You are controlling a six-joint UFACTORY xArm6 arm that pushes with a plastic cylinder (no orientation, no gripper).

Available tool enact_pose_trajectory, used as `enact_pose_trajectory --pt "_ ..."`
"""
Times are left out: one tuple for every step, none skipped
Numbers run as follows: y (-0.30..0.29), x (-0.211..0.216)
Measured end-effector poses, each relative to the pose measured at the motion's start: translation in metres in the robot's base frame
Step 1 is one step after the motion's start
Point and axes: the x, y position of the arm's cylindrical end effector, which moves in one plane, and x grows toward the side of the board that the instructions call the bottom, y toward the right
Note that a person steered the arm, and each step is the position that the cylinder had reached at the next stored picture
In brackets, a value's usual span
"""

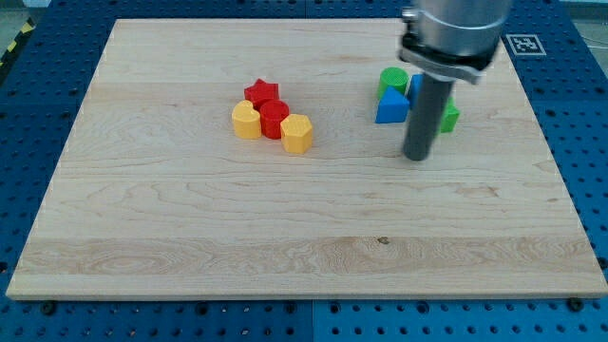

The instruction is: Move the green star below the blue cube

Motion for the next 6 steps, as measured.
enact_pose_trajectory --pt "0.062 0.000" --pt "0.090 -0.006" --pt "0.081 -0.042" --pt "0.053 -0.042" --pt "0.051 -0.042" --pt "0.039 -0.042"
